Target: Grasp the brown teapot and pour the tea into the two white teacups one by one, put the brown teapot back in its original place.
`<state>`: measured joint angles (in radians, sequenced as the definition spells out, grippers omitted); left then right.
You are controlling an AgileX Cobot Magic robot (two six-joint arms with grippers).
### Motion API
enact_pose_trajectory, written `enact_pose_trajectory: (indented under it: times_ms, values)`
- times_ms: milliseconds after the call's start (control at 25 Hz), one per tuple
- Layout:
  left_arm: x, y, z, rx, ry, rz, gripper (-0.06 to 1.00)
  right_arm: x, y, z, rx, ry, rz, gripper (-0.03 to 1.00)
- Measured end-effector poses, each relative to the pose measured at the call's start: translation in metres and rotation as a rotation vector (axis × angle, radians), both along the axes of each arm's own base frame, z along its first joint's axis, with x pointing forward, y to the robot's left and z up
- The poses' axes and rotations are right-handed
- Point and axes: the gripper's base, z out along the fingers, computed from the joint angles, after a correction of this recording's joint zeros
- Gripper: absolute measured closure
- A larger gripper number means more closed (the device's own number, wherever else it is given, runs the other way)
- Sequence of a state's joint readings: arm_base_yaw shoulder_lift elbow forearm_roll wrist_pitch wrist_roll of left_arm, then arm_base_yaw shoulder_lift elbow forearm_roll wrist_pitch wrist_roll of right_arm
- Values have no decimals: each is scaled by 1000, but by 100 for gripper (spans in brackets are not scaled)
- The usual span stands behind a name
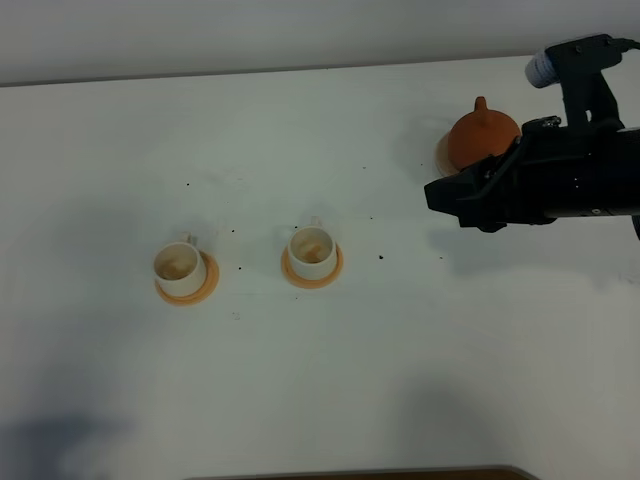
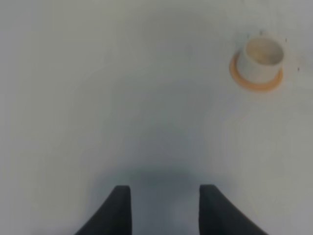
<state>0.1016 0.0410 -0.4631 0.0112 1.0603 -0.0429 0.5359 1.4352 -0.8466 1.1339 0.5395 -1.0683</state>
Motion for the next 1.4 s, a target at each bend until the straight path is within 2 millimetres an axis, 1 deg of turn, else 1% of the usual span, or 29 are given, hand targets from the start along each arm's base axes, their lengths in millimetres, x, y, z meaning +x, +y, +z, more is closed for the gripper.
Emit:
enact_pose_trajectory:
  times_ms: [120, 280, 440, 600, 800, 960, 1000, 1080, 1120, 1240, 1280, 1400]
  values:
    - [-6, -1, 0, 5, -41, 4, 57, 8, 6, -5, -6, 26, 19, 46]
    - [-6, -1, 0, 5, -42, 4, 57, 17, 13, -9, -15, 38, 33, 46]
    - [-6, -1, -1, 5, -41, 4, 58, 28, 19, -7, -22, 15, 46, 46]
    - [-6, 0, -1, 7, -41, 5, 58, 46, 30, 2, -17, -24, 65, 46]
    - [-6, 0, -1, 7, -41, 5, 58, 78, 47, 10, -41, -71, 84, 46]
    - [-6, 0, -1, 7, -41, 5, 58, 109, 60, 12, -125, -66, 76, 46]
    - [-6, 0, -1, 7, -41, 5, 58, 116, 62, 9, -161, -47, 65, 46]
    - [-6, 0, -1, 7, -41, 5, 58, 133, 66, 14, -225, -29, 31, 46]
    - [-6, 0, -1, 7, -41, 5, 58, 142, 67, 12, -268, -15, -1, 46]
    - [-6, 0, -1, 7, -41, 5, 58, 168, 69, 15, -373, -8, -85, 46]
    - [-6, 0, -1, 7, -41, 5, 58, 175, 70, 12, -411, 3, -108, 46]
    - [-6, 0, -1, 7, -41, 5, 58, 192, 74, 12, -462, 8, -153, 46]
